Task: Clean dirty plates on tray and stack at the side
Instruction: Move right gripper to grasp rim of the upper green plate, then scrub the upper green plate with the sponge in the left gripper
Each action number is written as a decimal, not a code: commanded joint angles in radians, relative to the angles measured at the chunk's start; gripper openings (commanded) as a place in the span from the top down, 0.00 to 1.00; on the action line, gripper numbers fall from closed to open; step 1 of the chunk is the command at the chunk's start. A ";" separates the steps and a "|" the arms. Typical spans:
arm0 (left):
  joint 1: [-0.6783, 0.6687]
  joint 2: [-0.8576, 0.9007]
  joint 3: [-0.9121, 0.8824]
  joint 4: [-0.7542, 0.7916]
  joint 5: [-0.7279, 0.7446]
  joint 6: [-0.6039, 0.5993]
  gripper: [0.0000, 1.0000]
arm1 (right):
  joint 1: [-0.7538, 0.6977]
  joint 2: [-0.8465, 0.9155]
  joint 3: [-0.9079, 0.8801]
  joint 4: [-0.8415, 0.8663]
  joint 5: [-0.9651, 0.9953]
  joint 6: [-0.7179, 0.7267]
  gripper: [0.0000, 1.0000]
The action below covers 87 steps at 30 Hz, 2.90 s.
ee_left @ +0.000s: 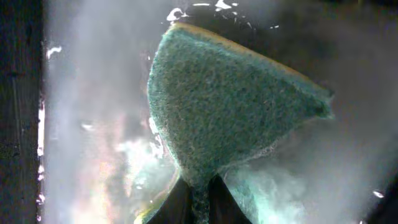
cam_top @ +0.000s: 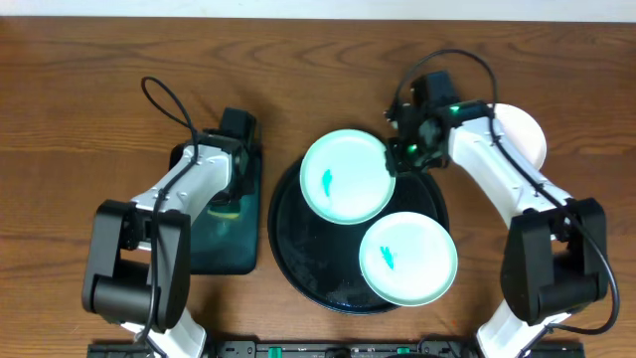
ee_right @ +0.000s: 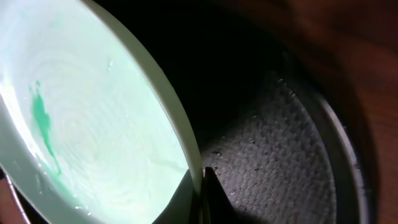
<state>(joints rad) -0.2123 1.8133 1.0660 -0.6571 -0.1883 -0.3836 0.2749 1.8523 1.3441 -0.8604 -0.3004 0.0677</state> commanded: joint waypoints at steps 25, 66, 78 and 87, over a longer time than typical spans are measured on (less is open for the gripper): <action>0.003 -0.362 0.037 -0.073 0.346 0.017 0.93 | 0.058 0.000 -0.209 0.131 0.106 0.211 0.99; -0.439 0.121 0.036 0.441 0.906 -0.307 0.93 | 0.101 0.000 -0.280 0.195 0.083 0.254 0.99; -0.344 0.121 0.036 0.189 0.601 -0.282 0.93 | 0.100 0.000 -0.280 0.187 0.083 0.254 0.99; -0.189 0.121 0.037 0.144 0.330 -0.280 0.93 | 0.098 0.000 -0.280 0.180 0.084 0.253 0.99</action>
<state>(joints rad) -0.4702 1.8977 1.1305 -0.4812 0.4549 -0.6762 0.3500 1.8442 1.0897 -0.6613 -0.1982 0.3119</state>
